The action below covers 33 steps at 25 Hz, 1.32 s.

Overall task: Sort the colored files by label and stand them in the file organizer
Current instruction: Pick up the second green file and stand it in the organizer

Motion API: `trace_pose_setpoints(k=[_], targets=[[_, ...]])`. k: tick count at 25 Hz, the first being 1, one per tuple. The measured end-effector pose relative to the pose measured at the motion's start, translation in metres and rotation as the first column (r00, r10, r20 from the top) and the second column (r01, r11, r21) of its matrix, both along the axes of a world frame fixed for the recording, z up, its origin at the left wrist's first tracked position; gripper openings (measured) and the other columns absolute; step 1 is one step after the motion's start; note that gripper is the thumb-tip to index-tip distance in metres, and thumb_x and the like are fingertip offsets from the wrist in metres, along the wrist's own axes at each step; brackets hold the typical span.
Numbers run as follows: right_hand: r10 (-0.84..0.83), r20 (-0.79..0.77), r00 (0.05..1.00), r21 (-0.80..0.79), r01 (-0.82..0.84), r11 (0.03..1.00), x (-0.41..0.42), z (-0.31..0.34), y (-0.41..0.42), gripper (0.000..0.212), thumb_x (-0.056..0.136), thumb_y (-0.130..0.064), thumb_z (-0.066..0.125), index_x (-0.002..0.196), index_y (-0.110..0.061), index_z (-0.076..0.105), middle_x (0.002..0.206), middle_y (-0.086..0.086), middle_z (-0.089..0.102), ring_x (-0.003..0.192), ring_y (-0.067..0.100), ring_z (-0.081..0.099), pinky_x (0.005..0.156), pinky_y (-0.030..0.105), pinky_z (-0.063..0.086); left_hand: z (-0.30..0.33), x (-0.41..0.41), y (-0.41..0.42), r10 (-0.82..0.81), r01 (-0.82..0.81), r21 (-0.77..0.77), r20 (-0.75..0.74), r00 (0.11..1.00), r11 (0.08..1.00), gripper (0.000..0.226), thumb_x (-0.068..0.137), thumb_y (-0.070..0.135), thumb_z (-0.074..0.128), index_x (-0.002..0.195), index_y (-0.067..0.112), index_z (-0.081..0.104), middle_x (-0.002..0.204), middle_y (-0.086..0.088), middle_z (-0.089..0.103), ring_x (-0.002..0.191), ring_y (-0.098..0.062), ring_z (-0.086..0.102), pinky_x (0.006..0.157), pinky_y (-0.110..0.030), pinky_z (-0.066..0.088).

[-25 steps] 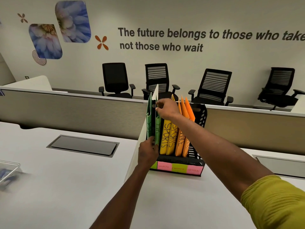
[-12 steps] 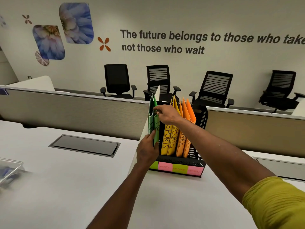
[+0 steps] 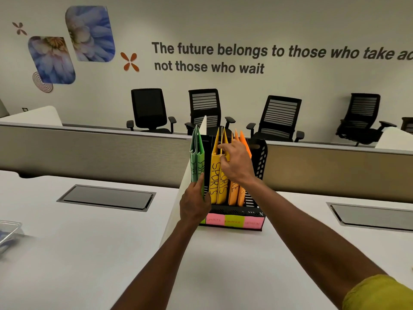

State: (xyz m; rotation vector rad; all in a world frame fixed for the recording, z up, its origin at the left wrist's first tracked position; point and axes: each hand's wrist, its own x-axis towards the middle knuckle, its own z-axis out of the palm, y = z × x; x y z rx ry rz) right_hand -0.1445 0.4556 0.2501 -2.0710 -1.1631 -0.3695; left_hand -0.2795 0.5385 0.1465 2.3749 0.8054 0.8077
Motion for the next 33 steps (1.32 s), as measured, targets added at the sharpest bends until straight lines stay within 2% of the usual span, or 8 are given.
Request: trace_pose_setpoints(k=[2, 7, 13, 17, 21, 29, 33], targets=[[-0.032, 0.027, 0.999, 0.049, 0.031, 0.998, -0.009, -0.014, -0.018, 0.038, 0.091, -0.025, 0.058, 0.128, -0.017, 0.061, 0.125, 0.004, 0.059, 0.133, 0.022, 0.041, 0.113, 0.046, 0.036, -0.002, 0.001, -0.012, -0.02, 0.02, -0.004, -0.004, 1.0, 1.0, 0.072, 0.088, 0.026, 0.063, 0.153, 0.026, 0.032, 0.12, -0.005, 0.062, 0.104, -0.024, 0.061, 0.081, -0.039, 0.055], [-0.079, 0.106, 0.991, -0.04, 0.083, 0.996, -0.025, -0.05, -0.054, 0.059, 0.09, -0.034, 0.055, 0.146, -0.018, 0.042, 0.145, 0.008, 0.044, 0.144, 0.026, 0.028, 0.118, 0.046, 0.028, -0.003, 0.006, -0.044, -0.093, 0.092, 0.025, 0.025, 0.995, 0.995, 0.066, 0.089, 0.03, 0.061, 0.15, 0.023, 0.037, 0.136, -0.004, 0.055, 0.119, -0.023, 0.055, 0.087, -0.039, 0.054], [-0.136, 0.062, 0.989, -0.129, 0.143, 0.981, -0.023, -0.089, -0.1, 0.064, 0.089, -0.036, 0.054, 0.148, -0.017, 0.037, 0.146, 0.008, 0.043, 0.144, 0.03, 0.028, 0.115, 0.049, 0.032, -0.014, 0.004, -0.068, -0.113, 0.111, 0.048, 0.045, 0.993, 0.993, 0.071, 0.086, 0.026, 0.066, 0.15, 0.016, 0.037, 0.142, -0.006, 0.049, 0.13, -0.024, 0.047, 0.101, -0.043, 0.05], [-0.154, 0.036, 0.987, -0.173, 0.158, 0.972, -0.023, -0.125, -0.144, 0.068, 0.089, -0.035, 0.058, 0.15, -0.017, 0.036, 0.149, 0.01, 0.042, 0.145, 0.03, 0.027, 0.114, 0.047, 0.032, -0.03, 0.007, -0.096, -0.131, 0.132, 0.091, -0.021, 0.991, 0.987, 0.073, 0.085, 0.028, 0.067, 0.151, 0.02, 0.034, 0.151, -0.009, 0.041, 0.147, -0.032, 0.025, 0.114, -0.049, 0.036], [-0.216, -0.007, 0.976, -0.225, 0.209, 0.952, -0.025, -0.165, -0.206, 0.069, 0.087, -0.04, 0.058, 0.149, -0.014, 0.039, 0.149, 0.014, 0.044, 0.144, 0.035, 0.03, 0.112, 0.047, 0.032, -0.051, 0.016, -0.143, -0.186, 0.192, 0.086, -0.072, 0.98, 0.978, 0.074, 0.086, 0.028, 0.069, 0.151, 0.019, 0.035, 0.154, -0.01, 0.038, 0.149, -0.031, 0.02, 0.115, -0.048, 0.036], [-0.373, -0.088, 0.924, -0.354, 0.321, 0.878, -0.02, -0.22, -0.353, 0.07, 0.093, -0.044, 0.049, 0.155, -0.021, 0.026, 0.159, 0.011, 0.028, 0.15, 0.032, 0.016, 0.115, 0.049, 0.026, -0.1, 0.054, -0.271, -0.381, 0.381, -0.034, -0.159, 0.911, 0.924, 0.078, 0.091, 0.049, 0.062, 0.155, 0.021, 0.026, 0.162, -0.008, 0.026, 0.153, -0.028, 0.01, 0.12, -0.045, 0.023], [-0.49, -0.14, 0.86, -0.382, 0.409, 0.828, -0.013, -0.233, -0.43, 0.073, 0.093, -0.045, 0.049, 0.156, -0.022, 0.021, 0.161, 0.009, 0.023, 0.151, 0.03, 0.011, 0.117, 0.046, 0.022, -0.111, 0.076, -0.34, -0.492, 0.488, -0.069, -0.17, 0.854, 0.87, 0.081, 0.091, 0.058, 0.056, 0.156, 0.023, 0.024, 0.162, -0.006, 0.024, 0.154, -0.023, 0.004, 0.118, -0.042, 0.023]])
